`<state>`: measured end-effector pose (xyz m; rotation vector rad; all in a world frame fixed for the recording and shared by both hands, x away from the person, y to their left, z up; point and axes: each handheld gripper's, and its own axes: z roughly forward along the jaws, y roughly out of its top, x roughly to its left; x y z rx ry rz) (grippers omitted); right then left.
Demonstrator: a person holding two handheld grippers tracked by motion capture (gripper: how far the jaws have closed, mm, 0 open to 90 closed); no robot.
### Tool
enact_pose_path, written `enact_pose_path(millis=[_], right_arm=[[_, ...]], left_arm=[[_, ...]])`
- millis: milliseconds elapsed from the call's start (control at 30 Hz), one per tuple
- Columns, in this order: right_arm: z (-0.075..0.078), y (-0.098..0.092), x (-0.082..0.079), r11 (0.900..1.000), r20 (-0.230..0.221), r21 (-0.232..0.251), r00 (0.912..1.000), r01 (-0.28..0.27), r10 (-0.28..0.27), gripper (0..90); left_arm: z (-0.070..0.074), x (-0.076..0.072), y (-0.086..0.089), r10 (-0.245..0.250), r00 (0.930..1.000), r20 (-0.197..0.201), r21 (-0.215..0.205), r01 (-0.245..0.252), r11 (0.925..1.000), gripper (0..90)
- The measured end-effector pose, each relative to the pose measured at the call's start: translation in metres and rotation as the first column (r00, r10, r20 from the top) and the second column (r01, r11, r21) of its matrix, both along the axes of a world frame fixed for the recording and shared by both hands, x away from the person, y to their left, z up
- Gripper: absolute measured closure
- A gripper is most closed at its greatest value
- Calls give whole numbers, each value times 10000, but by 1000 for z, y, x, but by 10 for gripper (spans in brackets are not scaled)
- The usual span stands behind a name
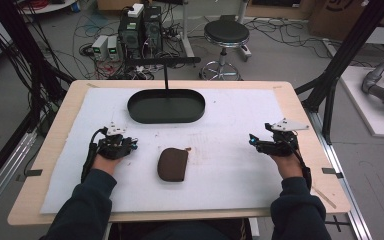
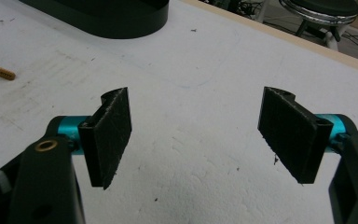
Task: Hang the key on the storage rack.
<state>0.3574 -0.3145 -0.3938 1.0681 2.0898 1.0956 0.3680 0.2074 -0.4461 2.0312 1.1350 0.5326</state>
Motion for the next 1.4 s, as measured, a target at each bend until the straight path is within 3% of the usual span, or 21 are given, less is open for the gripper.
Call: enact_pose_path(millis=[167, 467, 767, 867, 1067, 1167, 1400], right_arm=[[0, 0, 0, 10000, -16, 3, 10000, -28, 28, 261], [-1, 0, 1, 10000, -65, -41, 10000, -41, 40, 262], [-2, 1, 1, 10000, -93, -78, 9999, -51, 51, 261], [-2, 1, 1, 10000, -108, -25, 9999, -21, 21, 261], [-2, 1, 1, 10000, -120, -16, 9999, -33, 33, 261], [-2, 1, 1, 10000, -127, -11, 9999, -30, 30, 262], [-2, 1, 1, 10000, -126, -68, 9999, -50, 49, 262]], left_arm=[[5, 0, 6, -33, 9999, 154, -131, 35, 9999, 728], [6, -1, 13, -521, 9986, -56, -357, 519, 9980, 826], [8, 0, 15, -406, 9988, -262, -832, 383, 9958, 839], [10, -1, 17, -401, 9990, -202, -990, 379, 9944, 881], [9, 0, 18, -381, 9990, -226, -974, 358, 9946, 880], [6, 1, 16, -501, 9978, -439, -768, 466, 9960, 872], [8, 1, 15, -391, 9985, -388, -552, 369, 9978, 881]])
